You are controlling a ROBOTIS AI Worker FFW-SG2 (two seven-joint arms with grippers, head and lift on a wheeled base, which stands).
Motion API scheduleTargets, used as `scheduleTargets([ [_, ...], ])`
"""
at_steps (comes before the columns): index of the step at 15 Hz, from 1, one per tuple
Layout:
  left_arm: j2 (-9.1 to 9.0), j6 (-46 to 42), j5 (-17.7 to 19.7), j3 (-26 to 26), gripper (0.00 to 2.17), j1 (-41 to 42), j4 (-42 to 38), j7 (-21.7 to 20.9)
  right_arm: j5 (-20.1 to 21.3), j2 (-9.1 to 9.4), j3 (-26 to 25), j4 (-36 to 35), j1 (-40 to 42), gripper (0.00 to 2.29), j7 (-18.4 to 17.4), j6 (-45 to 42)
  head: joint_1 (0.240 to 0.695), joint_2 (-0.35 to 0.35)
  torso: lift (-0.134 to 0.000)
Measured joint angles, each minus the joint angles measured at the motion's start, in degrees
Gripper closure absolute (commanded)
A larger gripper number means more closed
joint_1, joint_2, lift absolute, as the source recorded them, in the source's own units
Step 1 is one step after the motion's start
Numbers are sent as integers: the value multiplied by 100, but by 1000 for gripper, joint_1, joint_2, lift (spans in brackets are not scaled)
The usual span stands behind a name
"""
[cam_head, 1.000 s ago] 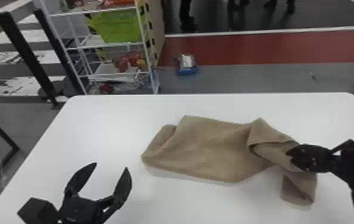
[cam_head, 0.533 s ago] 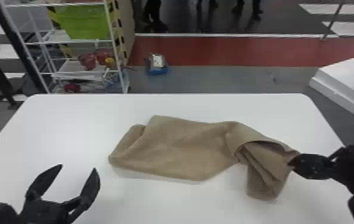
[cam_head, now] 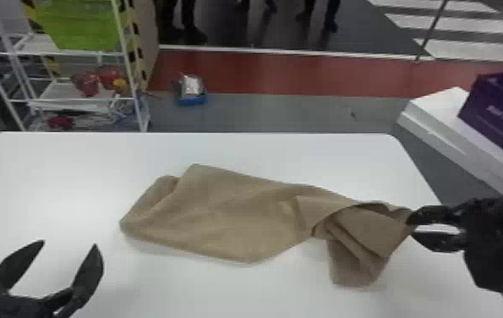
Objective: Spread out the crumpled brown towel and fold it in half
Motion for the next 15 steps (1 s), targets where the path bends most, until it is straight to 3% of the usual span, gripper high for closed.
scheduleTargets([
  [4, 0, 0, 0, 15, 90, 12, -5, 8, -1350, 38, -482, -179, 167, 26, 1, 974, 695, -133, -123],
  [6, 0, 0, 0, -11, 90, 6, -4, 8, -2026, 117, -623, -202, 204, 22, 1, 1949, 695, -140, -123],
  [8, 0, 0, 0, -51, 90, 2, 1, 5, -2207, 158, -530, -166, 213, 26, -95, 3333, 695, -169, -123],
  [13, 0, 0, 0, -62, 90, 25, 2, 3, -2310, 208, 118, 51, 185, 151, -1068, 6740, 695, -220, -123],
  [15, 0, 0, 0, -62, 90, 26, 0, 0, -2371, 237, 351, -2, 162, 191, -1239, 7619, 695, -219, -123],
])
